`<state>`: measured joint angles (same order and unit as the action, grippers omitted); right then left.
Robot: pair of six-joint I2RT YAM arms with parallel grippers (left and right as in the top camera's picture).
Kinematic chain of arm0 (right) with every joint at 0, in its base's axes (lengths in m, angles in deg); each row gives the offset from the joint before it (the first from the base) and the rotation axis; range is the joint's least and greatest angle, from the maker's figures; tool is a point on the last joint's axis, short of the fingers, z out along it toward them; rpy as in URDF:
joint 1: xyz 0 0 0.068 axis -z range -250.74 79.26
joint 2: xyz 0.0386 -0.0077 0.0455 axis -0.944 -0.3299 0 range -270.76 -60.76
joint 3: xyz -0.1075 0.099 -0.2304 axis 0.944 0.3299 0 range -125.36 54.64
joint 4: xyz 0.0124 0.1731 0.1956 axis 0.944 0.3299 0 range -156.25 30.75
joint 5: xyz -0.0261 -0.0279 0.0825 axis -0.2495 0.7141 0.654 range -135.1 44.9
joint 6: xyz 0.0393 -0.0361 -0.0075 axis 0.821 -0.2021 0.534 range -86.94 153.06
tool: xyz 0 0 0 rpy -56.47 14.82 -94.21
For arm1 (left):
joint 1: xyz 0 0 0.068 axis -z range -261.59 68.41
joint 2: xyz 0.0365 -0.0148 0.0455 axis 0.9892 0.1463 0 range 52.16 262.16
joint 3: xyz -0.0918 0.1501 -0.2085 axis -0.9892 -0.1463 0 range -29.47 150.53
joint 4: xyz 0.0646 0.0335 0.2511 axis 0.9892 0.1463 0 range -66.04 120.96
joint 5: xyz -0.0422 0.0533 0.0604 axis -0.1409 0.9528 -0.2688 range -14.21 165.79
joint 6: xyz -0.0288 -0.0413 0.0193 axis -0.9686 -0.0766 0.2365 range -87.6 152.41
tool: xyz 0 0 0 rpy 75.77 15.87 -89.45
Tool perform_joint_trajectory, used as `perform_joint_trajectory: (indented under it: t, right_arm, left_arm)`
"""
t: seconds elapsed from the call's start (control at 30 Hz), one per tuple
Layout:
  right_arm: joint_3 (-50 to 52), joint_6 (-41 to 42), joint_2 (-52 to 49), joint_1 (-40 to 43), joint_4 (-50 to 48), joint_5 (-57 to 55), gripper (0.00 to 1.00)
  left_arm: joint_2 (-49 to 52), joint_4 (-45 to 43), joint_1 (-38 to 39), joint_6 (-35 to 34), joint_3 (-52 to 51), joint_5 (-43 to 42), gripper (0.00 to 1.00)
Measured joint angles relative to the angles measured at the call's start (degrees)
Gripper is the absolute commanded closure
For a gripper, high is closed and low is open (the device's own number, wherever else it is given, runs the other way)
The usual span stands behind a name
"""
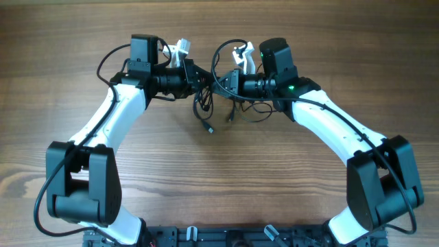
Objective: Untangle cables
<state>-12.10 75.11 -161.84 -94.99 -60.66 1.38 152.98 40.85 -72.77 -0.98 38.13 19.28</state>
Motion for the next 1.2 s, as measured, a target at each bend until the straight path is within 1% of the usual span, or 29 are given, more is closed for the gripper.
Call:
perform_joint_trajectory:
  t: [0.1,0.17,0.27,0.37,0.47,0.53,0.6,0.7,0.73,0.77,0.8,0.83,0.87,0.9,0.97,1.13,1.17,1.2]
  right_arm:
    - [0.0,0.1,0.0,-0.1,1.5,-1.9,0.91]
    - [0.0,0.2,0.0,-0.2,2.2,-2.8,0.96]
    - [-0.1,0.2,0.0,-0.3,2.9,-3.3,0.96]
    - [-0.3,-1.9,0.0,-0.4,4.6,-4.7,0.96]
    - [-0.4,-6.6,0.0,-0.5,7.3,-6.2,0.96]
    - [-0.4,-9.3,0.0,-0.7,9.0,-6.7,0.96]
    - [-0.3,-11.4,0.0,-0.9,11.0,-7.6,0.96]
    - [-0.3,-13.5,0.0,-0.6,13.0,-9.6,0.96]
    - [-0.3,-13.9,0.0,0.3,13.9,-10.3,0.96]
    - [-0.3,-13.9,0.0,0.9,14.2,-10.7,0.96]
    - [-0.3,-14.1,0.0,1.5,14.8,-11.0,0.96]
    - [-0.3,-14.3,0.0,1.7,15.0,-11.2,0.96]
    - [-0.3,-14.3,0.0,1.7,15.0,-11.2,0.96]
    - [-0.3,-14.2,0.0,1.7,15.0,-11.2,0.96]
    - [-0.3,-13.9,0.0,1.7,14.8,-11.2,0.96]
    - [-0.3,-12.1,0.0,1.7,12.0,-11.2,0.96]
    - [-0.3,-11.6,0.0,1.7,11.5,-11.2,0.96]
    - [-0.3,-10.8,0.0,1.7,10.7,-11.2,0.96]
  left_arm:
    - [0.0,0.1,0.3,0.0,0.0,1.0,0.96]
    - [0.0,0.3,0.5,0.0,0.0,1.7,0.96]
    - [0.0,0.5,0.6,0.0,0.0,2.3,0.96]
    - [0.0,0.9,0.6,0.5,-0.1,2.8,0.96]
    - [0.0,3.1,0.7,4.9,-0.2,3.2,0.96]
    - [0.0,5.9,0.7,9.3,-0.2,3.8,0.95]
    - [0.0,8.9,0.9,12.8,-0.1,5.4,0.89]
    - [0.0,14.6,1.2,17.6,0.0,11.3,0.71]
    - [-0.1,15.8,1.1,19.6,0.0,13.0,0.70]
    - [-0.1,16.9,1.0,20.7,0.0,15.5,0.69]
    - [-0.1,17.2,0.9,21.1,0.0,16.5,0.64]
    - [-0.1,17.8,0.9,21.8,0.0,17.6,0.58]
    - [-0.1,17.8,0.9,22.1,0.0,18.0,0.48]
    - [-0.1,17.9,0.9,22.4,0.0,18.2,0.41]
    - [-0.1,18.2,0.9,22.9,0.0,18.5,0.36]
    - [-0.1,21.2,0.9,28.0,0.0,14.4,0.39]
    - [-0.1,21.4,0.9,28.4,0.0,14.1,0.50]
    - [-0.1,21.6,0.9,28.7,0.0,13.9,0.57]
